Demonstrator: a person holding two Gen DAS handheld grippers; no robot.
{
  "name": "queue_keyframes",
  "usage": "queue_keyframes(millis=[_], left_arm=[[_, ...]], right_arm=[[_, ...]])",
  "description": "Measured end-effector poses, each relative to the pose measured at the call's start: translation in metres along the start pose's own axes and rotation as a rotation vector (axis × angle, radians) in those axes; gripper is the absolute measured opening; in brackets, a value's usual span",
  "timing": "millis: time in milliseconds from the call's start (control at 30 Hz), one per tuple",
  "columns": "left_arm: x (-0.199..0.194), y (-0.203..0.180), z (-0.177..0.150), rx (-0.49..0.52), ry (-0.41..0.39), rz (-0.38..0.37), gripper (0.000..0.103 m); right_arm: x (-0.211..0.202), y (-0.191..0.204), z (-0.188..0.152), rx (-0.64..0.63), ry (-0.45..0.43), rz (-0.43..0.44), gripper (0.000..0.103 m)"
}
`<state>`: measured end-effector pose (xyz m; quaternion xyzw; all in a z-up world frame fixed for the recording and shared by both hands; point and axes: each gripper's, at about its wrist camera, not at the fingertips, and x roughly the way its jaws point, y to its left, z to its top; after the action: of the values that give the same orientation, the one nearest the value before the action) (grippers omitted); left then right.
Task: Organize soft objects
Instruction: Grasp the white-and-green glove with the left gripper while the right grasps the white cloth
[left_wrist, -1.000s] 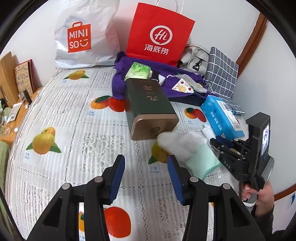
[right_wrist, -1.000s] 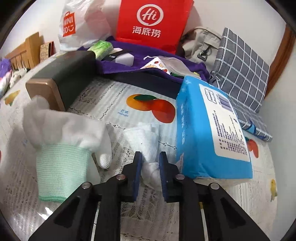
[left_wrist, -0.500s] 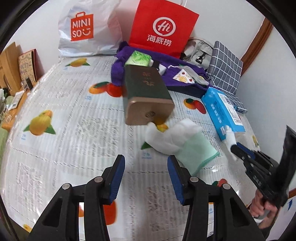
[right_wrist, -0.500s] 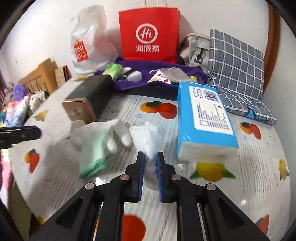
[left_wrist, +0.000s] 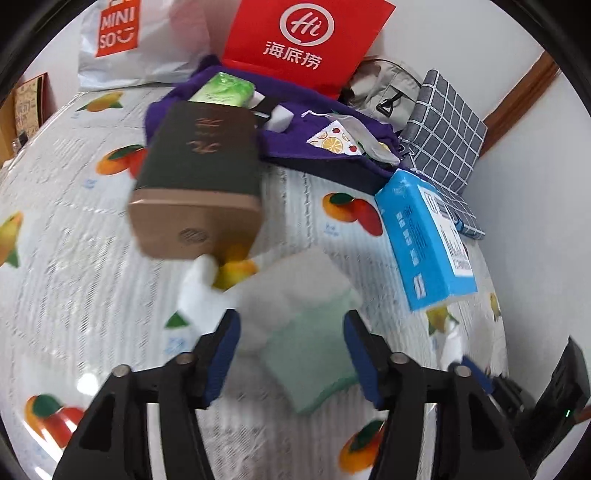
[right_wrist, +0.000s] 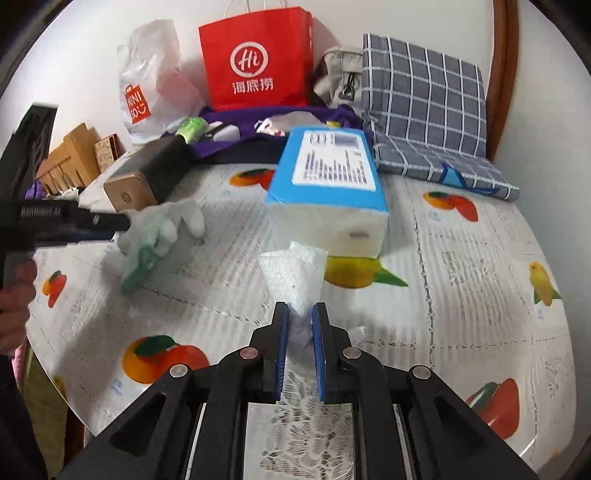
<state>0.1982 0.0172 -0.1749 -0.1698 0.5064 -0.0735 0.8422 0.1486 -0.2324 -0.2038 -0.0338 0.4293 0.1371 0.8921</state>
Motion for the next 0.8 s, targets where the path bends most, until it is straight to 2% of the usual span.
queue_keyframes(millis=[133, 200, 400, 533, 700, 800], left_arm=[[0.024, -0.019, 0.004, 0.042, 0.043, 0.032, 0.060], [0.033, -0.024, 0.003, 0.060, 0.049, 0.061, 0.066], [0.047, -0.049, -0.002, 0.194, -0.004, 0.190, 0.069], [0.052, -0.054, -0.004, 0.201, -0.027, 0.241, 0.068], [0.048, -0.058, -0.012, 0.222, -0.042, 0.239, 0.039], [0.041, -0.052, -0.018, 0.204, -0.032, 0.221, 0.027]], right_arm=[[0.013, -0.007, -0.004, 0.009, 0.011, 0.025, 0.015], [0.016, -0.011, -0.004, 0.009, 0.007, 0.040, 0.015], [0.022, -0.022, -0.007, 0.031, -0.021, 0.103, 0.017], [0.023, -0.027, -0.008, 0.055, -0.037, 0.136, 0.017], [0.022, -0.027, -0.009, 0.059, -0.048, 0.140, 0.017], [0.019, -0.025, -0.010, 0.060, -0.048, 0.119, 0.017]])
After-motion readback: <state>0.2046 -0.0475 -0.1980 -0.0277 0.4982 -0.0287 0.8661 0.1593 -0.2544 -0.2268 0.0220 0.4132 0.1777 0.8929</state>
